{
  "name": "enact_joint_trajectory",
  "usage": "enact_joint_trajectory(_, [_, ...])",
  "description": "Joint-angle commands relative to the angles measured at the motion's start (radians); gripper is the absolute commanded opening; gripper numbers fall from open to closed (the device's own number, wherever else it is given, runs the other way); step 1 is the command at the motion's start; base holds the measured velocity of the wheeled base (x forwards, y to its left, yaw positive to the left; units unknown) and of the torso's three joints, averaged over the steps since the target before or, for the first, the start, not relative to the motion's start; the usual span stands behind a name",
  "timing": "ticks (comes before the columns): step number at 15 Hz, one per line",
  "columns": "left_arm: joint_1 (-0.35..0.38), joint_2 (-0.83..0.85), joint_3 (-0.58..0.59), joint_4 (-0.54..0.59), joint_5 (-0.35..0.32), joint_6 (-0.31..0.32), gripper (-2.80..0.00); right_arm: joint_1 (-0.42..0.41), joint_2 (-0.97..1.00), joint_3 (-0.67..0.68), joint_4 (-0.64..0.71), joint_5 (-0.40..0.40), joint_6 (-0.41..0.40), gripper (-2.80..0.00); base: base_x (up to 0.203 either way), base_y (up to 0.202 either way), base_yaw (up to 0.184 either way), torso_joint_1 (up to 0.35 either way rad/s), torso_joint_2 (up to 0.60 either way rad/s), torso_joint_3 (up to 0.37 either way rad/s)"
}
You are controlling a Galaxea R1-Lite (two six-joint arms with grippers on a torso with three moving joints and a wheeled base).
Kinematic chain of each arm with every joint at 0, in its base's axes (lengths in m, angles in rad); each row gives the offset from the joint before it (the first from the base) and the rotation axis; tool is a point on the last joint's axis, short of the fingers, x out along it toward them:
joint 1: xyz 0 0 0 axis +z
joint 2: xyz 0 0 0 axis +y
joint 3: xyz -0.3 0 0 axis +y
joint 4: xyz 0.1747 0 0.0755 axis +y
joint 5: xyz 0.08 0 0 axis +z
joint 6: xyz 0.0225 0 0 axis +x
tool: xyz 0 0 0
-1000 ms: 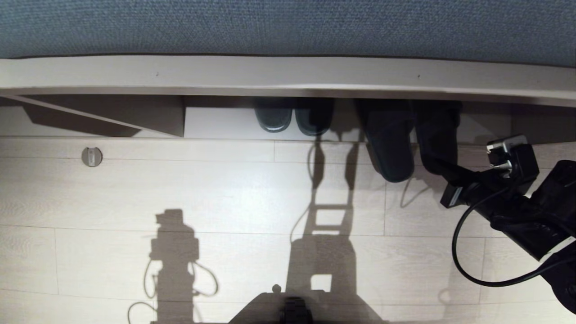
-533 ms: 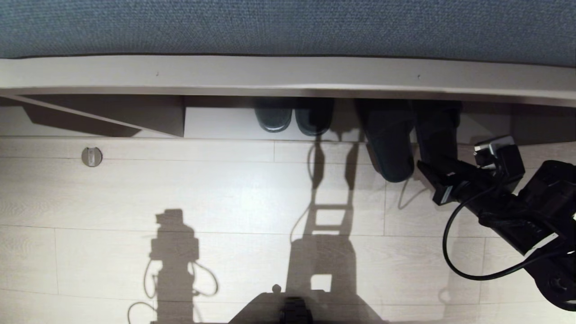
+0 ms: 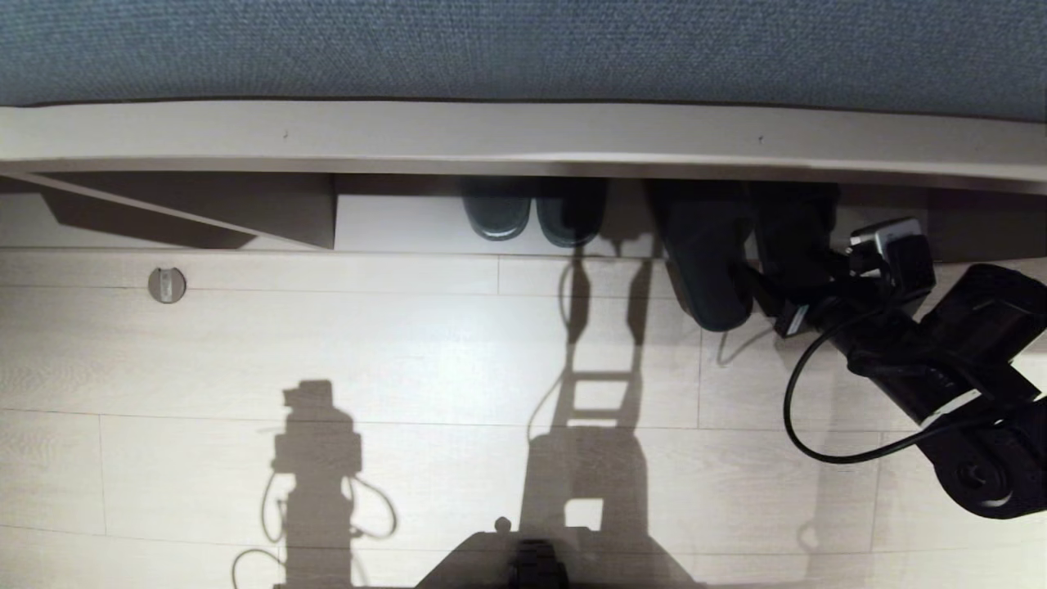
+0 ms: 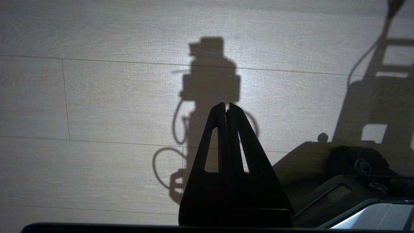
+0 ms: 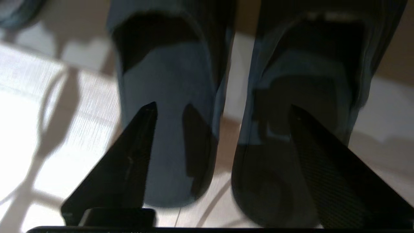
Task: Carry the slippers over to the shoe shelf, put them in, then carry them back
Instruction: Pick up the slippers in the shoe cabinet
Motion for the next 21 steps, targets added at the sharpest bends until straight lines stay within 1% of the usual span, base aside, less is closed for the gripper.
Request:
enact_joint_trajectory(1, [0.0,0.001,0.0,0.0,0.001,-0.002,-2.8,0.002,0.037,-0.036,-0.013,0.002,0.002,0.0,0.0,0.0,0.0,0.0,0.0,0.0])
enact_joint_trajectory(3, [0.0,0.001,0.0,0.0,0.0,-0.002,-2.8,0.001,0.064,-0.063,-0.033,0.006,0.004,0.0,0.0,0.0,0.0,0.0,0.0,0.0])
enact_joint_trajectory(10, [0.0,0.001,0.0,0.0,0.0,-0.002,-2.8,0.007,0.139,-0.222,-0.044,0.011,0.008,0.0,0.0,0.0,0.0,0.0,0.0,0.0])
enact_joint_trajectory(21, [0.0,0.001,0.0,0.0,0.0,-0.002,-2.8,0.011,0.232,-0.371,-0.043,0.005,0.02,0.0,0.0,0.0,0.0,0.0,0.0,0.0])
